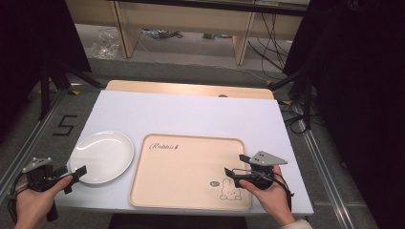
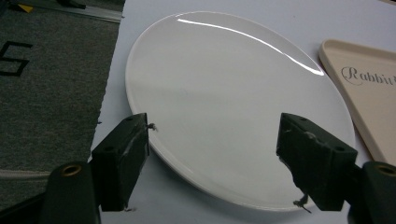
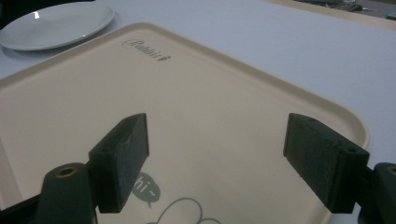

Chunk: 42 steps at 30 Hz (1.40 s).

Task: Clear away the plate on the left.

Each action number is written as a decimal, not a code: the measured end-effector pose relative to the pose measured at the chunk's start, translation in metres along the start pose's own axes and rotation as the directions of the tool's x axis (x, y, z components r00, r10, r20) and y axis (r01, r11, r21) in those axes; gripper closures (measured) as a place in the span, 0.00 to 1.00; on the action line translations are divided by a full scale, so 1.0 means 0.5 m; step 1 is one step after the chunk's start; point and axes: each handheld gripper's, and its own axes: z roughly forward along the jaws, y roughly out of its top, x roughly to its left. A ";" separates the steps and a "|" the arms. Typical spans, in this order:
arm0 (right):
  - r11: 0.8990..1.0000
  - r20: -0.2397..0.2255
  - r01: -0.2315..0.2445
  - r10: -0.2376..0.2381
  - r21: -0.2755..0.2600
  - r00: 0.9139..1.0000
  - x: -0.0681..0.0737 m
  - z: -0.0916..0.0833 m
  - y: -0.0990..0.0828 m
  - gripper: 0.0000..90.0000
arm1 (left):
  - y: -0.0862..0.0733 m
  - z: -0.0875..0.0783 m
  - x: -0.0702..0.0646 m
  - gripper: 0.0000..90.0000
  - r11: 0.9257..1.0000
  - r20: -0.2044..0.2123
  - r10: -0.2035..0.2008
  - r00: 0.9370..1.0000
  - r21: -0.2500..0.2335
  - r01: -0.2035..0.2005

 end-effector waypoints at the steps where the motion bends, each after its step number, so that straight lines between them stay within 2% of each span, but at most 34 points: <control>1: 1.000 0.002 0.005 -0.005 0.015 1.000 -0.002 -0.002 0.001 0.26 | 0.001 0.000 0.003 0.29 1.000 0.010 0.004 1.000 0.002 -0.004; 2: 1.000 0.002 0.005 -0.005 0.015 1.000 -0.002 -0.002 0.001 0.26 | 0.001 0.000 0.003 0.31 1.000 0.010 0.004 1.000 0.002 -0.004; 3: 1.000 0.002 0.002 -0.002 0.011 1.000 -0.002 -0.002 0.000 0.26 | 0.000 0.000 0.001 0.31 0.999 0.006 -0.034 0.999 0.004 0.034; 5: 1.000 0.006 -0.001 0.001 0.002 1.000 -0.003 -0.002 0.000 0.26 | 0.002 -0.002 0.005 0.33 0.999 0.017 -0.036 0.999 0.002 0.036; 6: 1.000 0.011 0.000 0.000 0.004 1.000 -0.003 -0.002 0.000 0.26 | 0.003 -0.003 0.004 0.34 0.999 0.012 -0.054 0.998 0.000 0.054; 7: 0.999 0.005 -0.029 0.029 0.015 1.000 0.001 -0.002 -0.001 0.26 | 0.005 -0.003 0.007 0.34 0.999 0.017 -0.054 0.998 -0.002 0.054; 8: 1.000 0.011 -0.005 0.005 0.007 1.000 -0.002 -0.001 0.000 0.26 | 0.010 -0.005 0.012 0.34 0.997 0.011 -0.080 0.997 -0.008 0.080; 11: 1.000 0.009 -0.018 0.018 0.013 1.000 0.003 0.000 0.002 0.26 | 0.019 -0.007 0.027 0.35 0.996 0.027 -0.084 0.996 -0.020 0.085; 12: 1.000 0.007 -0.006 0.006 0.004 1.000 0.003 0.002 0.003 0.27 | 0.022 -0.010 0.032 0.35 0.991 0.013 -0.130 0.991 -0.016 0.130; 14: 1.000 0.011 0.016 -0.016 0.017 1.000 0.005 0.002 0.005 0.27 | 0.026 -0.011 0.051 0.35 0.988 0.023 -0.152 0.988 -0.017 0.152; 15: 1.000 0.011 0.024 -0.024 0.017 1.000 0.007 0.004 0.005 0.27 | 0.026 -0.010 0.059 0.36 0.983 0.021 -0.184 0.983 -0.006 0.184; 17: 1.000 0.010 0.020 -0.020 0.016 1.000 0.008 0.003 0.005 0.27 | 0.026 -0.006 0.065 0.37 0.983 0.038 -0.183 0.982 0.005 0.183; 18: 1.000 0.006 0.006 -0.006 0.017 1.000 0.009 0.003 0.005 0.27 | 0.023 0.000 0.067 0.38 0.977 0.064 -0.212 0.975 0.016 0.211; 21: 1.000 0.019 0.013 -0.013 0.014 1.000 0.007 0.001 0.005 0.27 | 0.023 0.005 0.068 0.41 0.974 0.070 -0.225 0.972 0.037 0.223; 22: 1.000 0.016 0.014 -0.014 0.015 1.000 0.006 0.001 0.005 0.27 | 0.024 0.011 0.072 0.43 0.969 0.080 -0.245 0.966 0.039 0.242; 23: 1.000 0.016 0.014 -0.014 0.015 1.000 0.006 0.001 0.005 0.27 | 0.024 0.011 0.072 0.44 0.969 0.080 -0.245 0.966 0.039 0.242; 24: 1.000 0.019 0.015 -0.016 0.012 1.000 0.006 0.001 0.005 0.27 | 0.025 0.017 0.075 0.44 0.959 0.080 -0.283 0.956 0.047 0.280; 25: 1.000 0.019 0.015 -0.016 0.012 1.000 0.006 0.001 0.005 0.27 | 0.025 0.017 0.075 0.45 0.959 0.080 -0.283 0.956 0.047 0.280; 29: 1.000 0.003 0.004 -0.005 0.017 1.000 0.008 0.003 0.005 0.27 | 0.020 0.030 0.085 0.48 0.942 0.094 -0.334 0.938 0.072 0.328; 33: 1.000 0.003 0.006 -0.006 0.018 1.000 0.008 0.004 0.005 0.27 | 0.017 0.036 0.088 0.50 0.932 0.102 -0.360 0.927 0.091 0.352; 34: 1.000 0.011 0.022 -0.022 0.016 1.000 0.007 0.004 0.006 0.27 | 0.017 0.039 0.087 0.50 0.922 0.114 -0.384 0.916 0.096 0.374; 37: 1.000 0.001 0.019 -0.019 0.008 1.000 0.007 0.006 0.005 0.27 | 0.016 0.042 0.091 0.52 0.916 0.115 -0.397 0.911 0.107 0.386; 38: 1.000 -0.003 0.022 -0.022 0.008 1.000 0.007 0.007 0.005 0.27 | 0.015 0.043 0.091 0.52 0.911 0.118 -0.408 0.905 0.111 0.396; 39: 1.000 0.004 0.005 -0.005 0.020 1.000 0.008 0.005 0.005 0.27 | 0.014 0.045 0.093 0.53 0.909 0.122 -0.413 0.902 0.115 0.401; 42: 1.000 0.003 0.005 -0.005 0.020 1.000 0.008 0.005 0.005 0.28 | 0.014 0.047 0.096 0.55 0.907 0.124 -0.418 0.900 0.120 0.404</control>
